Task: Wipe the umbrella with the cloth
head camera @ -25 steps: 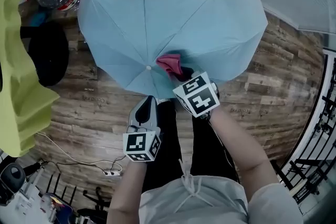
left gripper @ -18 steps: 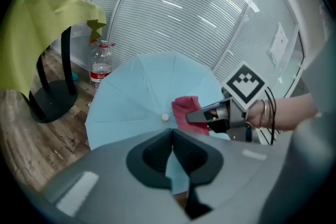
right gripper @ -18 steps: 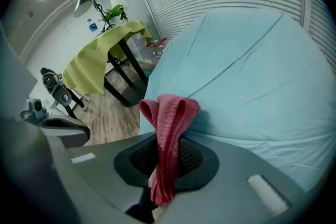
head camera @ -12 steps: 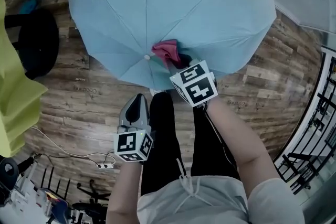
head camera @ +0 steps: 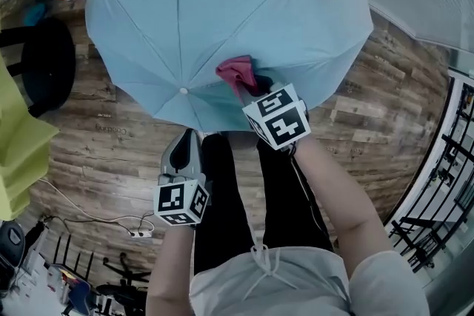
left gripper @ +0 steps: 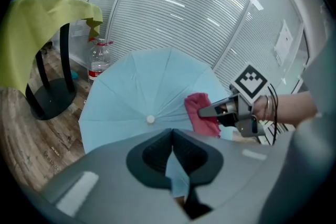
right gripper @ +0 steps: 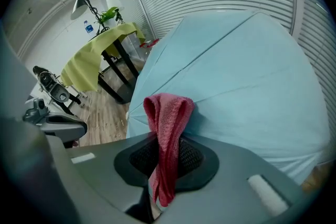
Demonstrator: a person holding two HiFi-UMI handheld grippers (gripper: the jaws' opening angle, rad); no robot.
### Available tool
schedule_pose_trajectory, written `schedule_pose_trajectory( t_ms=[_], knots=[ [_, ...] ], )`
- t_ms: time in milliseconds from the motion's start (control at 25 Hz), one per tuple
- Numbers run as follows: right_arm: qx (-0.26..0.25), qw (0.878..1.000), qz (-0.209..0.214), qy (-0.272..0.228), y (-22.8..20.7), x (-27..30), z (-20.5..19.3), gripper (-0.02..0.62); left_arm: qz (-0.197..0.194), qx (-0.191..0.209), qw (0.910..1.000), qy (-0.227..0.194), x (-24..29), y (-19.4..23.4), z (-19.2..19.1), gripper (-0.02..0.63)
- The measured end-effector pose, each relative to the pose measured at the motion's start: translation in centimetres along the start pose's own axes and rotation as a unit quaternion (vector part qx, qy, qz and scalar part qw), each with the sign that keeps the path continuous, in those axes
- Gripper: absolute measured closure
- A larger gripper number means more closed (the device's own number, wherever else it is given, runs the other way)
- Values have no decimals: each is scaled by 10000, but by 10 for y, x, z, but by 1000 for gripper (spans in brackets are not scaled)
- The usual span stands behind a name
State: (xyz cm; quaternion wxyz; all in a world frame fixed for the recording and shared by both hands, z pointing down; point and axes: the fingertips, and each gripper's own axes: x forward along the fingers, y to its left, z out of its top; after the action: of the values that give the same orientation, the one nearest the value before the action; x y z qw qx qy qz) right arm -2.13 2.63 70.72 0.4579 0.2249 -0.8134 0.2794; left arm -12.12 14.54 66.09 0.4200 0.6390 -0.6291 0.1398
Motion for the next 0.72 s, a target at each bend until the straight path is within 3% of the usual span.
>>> schedule_pose_trajectory(
  t_ms=[720],
  knots=[
    [-247, 9995, -188, 32, -151, -92, 15, 538, -242, 104, 9996, -81, 64, -139, 41, 600]
  ],
)
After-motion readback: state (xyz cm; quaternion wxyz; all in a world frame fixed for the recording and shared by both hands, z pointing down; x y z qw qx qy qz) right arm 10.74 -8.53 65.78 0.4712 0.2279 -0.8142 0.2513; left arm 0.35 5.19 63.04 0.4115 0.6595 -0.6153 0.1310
